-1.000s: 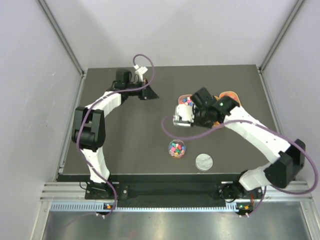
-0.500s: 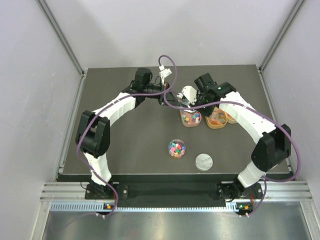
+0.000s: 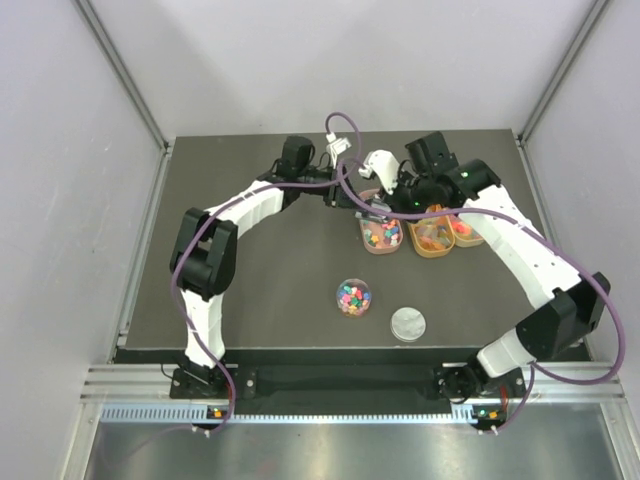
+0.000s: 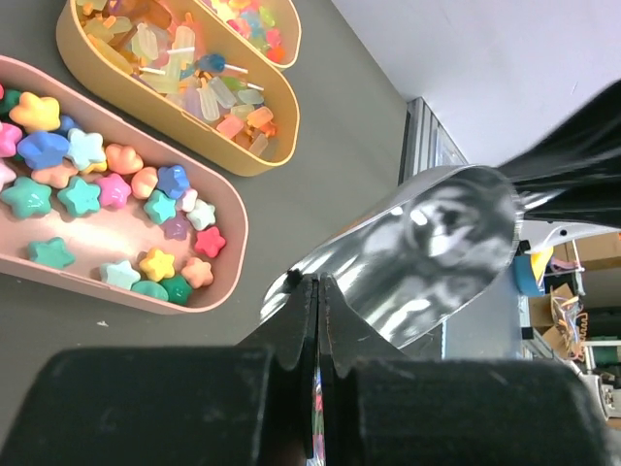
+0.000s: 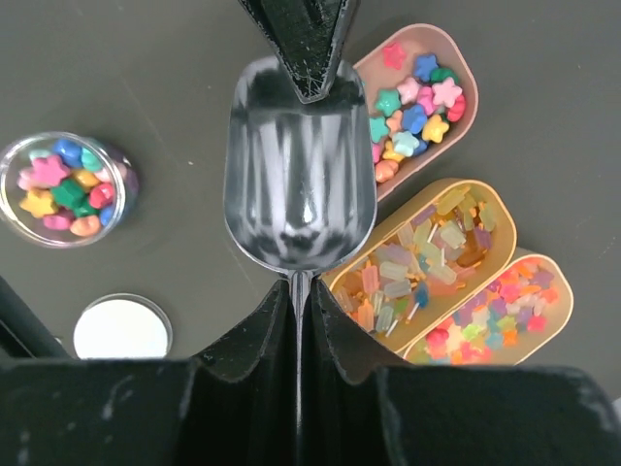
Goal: Pack the candies
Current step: Adjust the spatula, then scoop the fake candies from the storage box.
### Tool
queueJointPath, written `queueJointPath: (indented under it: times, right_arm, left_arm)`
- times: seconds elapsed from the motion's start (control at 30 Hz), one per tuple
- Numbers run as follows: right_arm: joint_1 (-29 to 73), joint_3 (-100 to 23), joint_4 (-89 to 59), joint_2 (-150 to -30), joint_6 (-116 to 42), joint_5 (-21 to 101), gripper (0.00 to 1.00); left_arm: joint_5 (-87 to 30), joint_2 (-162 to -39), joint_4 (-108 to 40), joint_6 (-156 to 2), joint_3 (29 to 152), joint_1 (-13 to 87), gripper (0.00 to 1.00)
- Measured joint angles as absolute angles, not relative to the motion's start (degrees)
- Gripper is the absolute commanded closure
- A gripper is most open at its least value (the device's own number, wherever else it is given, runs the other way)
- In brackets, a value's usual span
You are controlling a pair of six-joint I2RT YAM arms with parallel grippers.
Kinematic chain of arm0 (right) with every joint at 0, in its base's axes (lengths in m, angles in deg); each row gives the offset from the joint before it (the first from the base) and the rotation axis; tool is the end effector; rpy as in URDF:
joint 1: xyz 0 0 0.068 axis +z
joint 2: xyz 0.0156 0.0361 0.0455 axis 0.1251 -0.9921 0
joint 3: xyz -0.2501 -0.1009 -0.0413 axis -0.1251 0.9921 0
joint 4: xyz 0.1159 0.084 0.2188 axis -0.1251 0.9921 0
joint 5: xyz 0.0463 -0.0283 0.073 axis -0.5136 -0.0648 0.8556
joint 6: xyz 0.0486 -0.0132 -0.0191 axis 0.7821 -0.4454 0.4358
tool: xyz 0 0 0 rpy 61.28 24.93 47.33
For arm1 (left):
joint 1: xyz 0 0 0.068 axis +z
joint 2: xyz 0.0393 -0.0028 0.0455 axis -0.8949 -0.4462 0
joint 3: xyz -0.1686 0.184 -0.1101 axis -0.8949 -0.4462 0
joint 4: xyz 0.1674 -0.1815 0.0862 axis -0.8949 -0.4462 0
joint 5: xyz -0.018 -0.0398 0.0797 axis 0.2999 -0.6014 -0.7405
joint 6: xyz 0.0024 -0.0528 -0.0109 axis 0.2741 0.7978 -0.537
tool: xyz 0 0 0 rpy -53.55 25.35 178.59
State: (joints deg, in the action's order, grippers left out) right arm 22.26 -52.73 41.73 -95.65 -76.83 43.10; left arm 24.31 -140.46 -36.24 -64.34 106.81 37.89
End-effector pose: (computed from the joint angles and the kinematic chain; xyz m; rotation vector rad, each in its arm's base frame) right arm 0.2671 0.1583 0.3642 -1.3532 2.0942 0.2030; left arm 0.4021 -0.2272 0.2491 0.7608 2.0218 -1.6081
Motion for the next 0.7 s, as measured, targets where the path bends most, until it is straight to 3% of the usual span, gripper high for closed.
queueJointPath:
  times: [0.13,0.23,0.27,0.33,0.57,0.7]
  right_arm:
    - [21.7,-52.6,41.3,-93.8,-73.2,43.5,1.00]
    - [19.4,-50.2,38.6,-92.0,-69.7,44.6,1.00]
    - [17.8,-48.7,37.4,-91.2,-68.1,45.0,1.00]
    - [13.1,-46.0,36.1,-89.8,-64.7,44.7,1.00]
    - [-10.8,-40.2,34.9,-89.6,-55.6,39.3,1.00]
    - [-12.9,-39.1,35.3,-89.6,-54.3,35.8,1.00]
  left_arm:
    - [24.1,-140.7,-36.4,-64.0,108.1,37.8,1.00]
    - [22.6,-140.7,-36.2,-64.2,109.8,38.0,0.83]
    - [21.6,-140.7,-36.1,-64.2,110.3,38.2,0.71]
    - [19.4,-140.7,-35.9,-64.3,111.1,38.6,0.63]
    - [10.3,-140.7,-38.2,-68.4,115.1,43.0,0.59]
    - [8.3,-140.7,-38.2,-69.6,116.1,45.2,0.60]
